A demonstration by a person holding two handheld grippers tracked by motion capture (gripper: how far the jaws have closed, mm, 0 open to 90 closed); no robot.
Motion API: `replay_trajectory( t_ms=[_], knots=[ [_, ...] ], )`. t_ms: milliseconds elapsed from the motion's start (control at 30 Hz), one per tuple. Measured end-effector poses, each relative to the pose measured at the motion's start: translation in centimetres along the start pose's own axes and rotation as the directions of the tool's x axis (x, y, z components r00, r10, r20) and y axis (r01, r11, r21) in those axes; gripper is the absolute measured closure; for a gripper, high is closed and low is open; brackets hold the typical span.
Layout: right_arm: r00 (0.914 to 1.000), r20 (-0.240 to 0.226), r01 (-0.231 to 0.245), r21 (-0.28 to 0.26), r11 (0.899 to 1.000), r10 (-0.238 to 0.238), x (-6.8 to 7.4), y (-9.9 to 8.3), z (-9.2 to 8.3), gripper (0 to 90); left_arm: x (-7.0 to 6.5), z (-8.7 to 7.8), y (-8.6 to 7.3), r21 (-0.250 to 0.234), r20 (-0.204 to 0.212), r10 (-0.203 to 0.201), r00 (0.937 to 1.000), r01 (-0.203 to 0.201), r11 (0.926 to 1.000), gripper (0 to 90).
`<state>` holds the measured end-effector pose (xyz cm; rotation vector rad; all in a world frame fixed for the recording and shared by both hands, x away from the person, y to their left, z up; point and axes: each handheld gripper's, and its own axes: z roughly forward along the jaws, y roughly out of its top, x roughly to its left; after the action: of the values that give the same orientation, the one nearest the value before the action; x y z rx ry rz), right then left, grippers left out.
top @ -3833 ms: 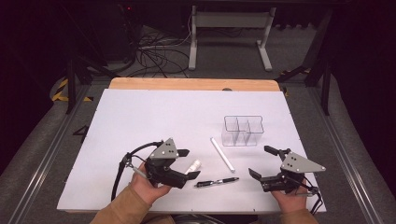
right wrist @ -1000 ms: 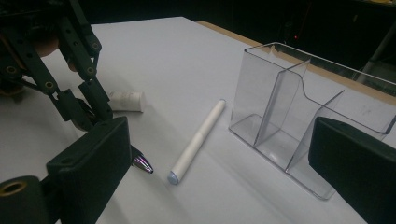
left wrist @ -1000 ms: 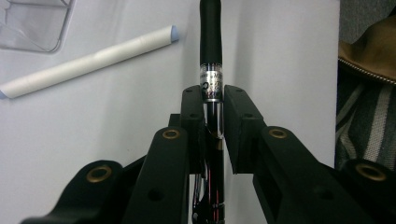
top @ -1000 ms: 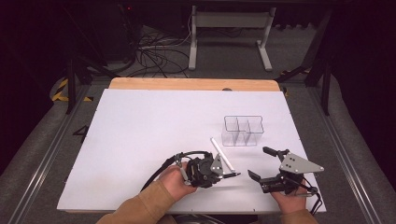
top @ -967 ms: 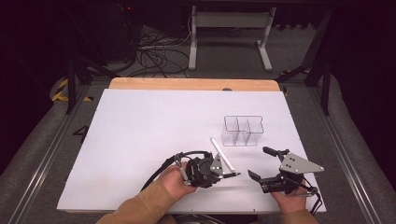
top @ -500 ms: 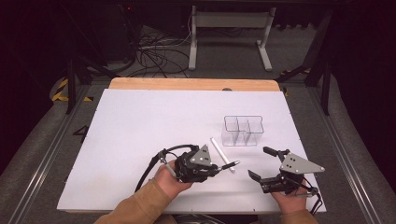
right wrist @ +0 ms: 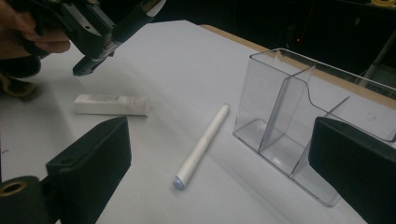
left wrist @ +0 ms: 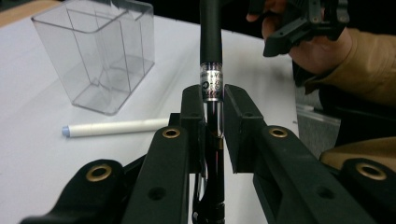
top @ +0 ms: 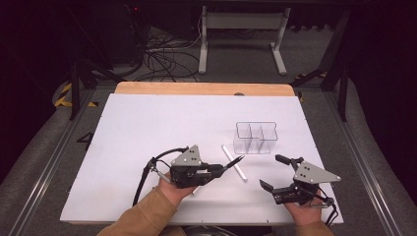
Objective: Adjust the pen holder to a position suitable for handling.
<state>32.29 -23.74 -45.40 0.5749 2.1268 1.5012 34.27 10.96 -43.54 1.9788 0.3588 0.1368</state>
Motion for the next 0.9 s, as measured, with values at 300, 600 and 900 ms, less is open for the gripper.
replay_trajectory(
  t_ms=[300,600,900],
  knots=[
    [0.9990,-0.044,0.010,-0.023,1.000,-0.011,0.9,1.3,0.5,6.6,0.4,-0.9,-1.8,-0.189,0.030,0.015,0.9994,-0.009,0.9819,79.4],
    [0.9949,-0.098,0.021,-0.057,0.998,-0.027,1.6,3.2,1.5,8.4,0.3,-2.0,-2.8,-0.239,0.011,0.052,0.9986,-0.047,0.9698,79.4],
    [0.9770,-0.211,0.011,-0.084,0.996,-0.028,2.8,5.4,4.1,16.8,0.6,-2.6,-3.2,-0.223,-0.029,0.052,0.9982,-0.057,0.9732,79.4]
  ],
)
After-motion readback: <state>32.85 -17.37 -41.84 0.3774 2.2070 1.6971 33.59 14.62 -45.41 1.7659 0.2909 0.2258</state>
